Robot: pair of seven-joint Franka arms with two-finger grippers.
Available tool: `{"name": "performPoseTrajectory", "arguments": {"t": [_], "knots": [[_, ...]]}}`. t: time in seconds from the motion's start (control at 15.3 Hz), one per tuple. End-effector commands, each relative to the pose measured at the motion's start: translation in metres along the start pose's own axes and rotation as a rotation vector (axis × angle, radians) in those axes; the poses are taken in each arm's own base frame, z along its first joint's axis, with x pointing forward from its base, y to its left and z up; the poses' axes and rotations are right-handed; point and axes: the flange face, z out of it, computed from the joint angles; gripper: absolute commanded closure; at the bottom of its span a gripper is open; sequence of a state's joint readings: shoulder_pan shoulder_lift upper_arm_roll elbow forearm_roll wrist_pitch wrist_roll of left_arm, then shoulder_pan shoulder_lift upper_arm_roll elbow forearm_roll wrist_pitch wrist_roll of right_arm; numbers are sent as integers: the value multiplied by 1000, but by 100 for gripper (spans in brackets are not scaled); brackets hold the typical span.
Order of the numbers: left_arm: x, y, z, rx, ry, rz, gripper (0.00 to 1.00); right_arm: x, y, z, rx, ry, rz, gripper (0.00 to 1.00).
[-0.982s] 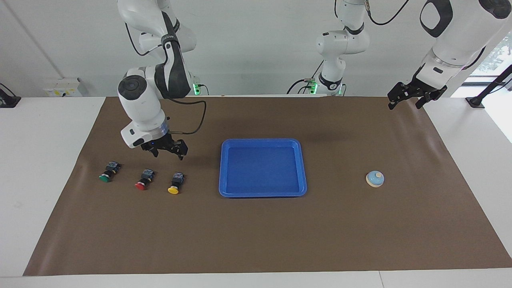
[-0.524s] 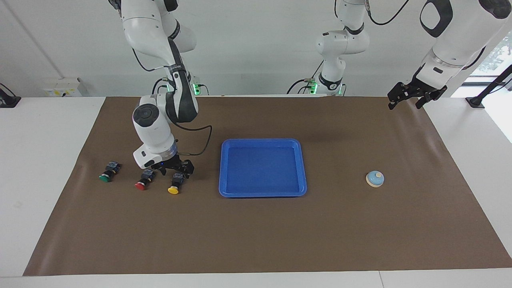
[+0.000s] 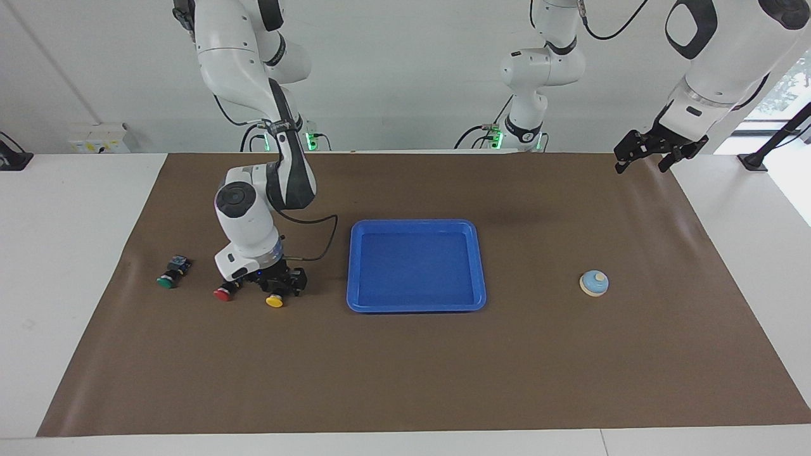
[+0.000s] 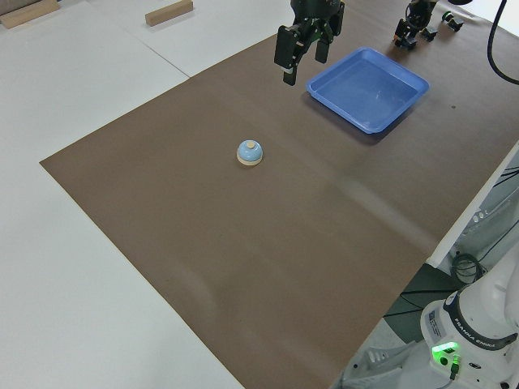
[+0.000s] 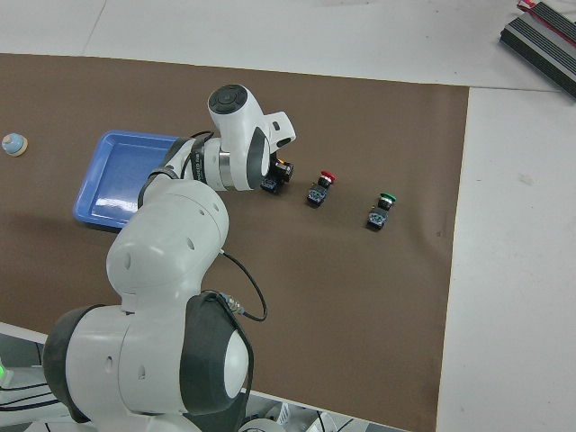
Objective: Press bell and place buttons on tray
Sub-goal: 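Reach the right gripper to the yellow button and grasp it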
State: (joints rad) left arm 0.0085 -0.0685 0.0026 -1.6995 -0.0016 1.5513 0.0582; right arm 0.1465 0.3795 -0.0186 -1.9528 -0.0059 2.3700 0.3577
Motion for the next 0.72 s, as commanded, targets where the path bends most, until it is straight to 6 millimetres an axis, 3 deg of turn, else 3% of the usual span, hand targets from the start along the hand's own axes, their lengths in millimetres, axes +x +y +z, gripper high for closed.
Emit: {"name": "performPoseTrajectory", "arguments": {"t": [0.0,0.2,0.33,0.52,0.65], "knots": [[-4,-1,-6,-11,1,4,0,2,-3,-1,-4,-2,29,100],[-3,-1,-5,-11,-1,4,0,2,-3,-7,-6,-5,26,100],[-4,-1,-6,-11,1,4,0,6,-7,-24,-10,-23,23,100],[-3,-1,-5,-11,-1,4,0,9,-53,-81,-21,-82,19,100],[-3,-1,-5,-11,-1,4,0,-3,-94,-108,-18,-98,54,100]]}}
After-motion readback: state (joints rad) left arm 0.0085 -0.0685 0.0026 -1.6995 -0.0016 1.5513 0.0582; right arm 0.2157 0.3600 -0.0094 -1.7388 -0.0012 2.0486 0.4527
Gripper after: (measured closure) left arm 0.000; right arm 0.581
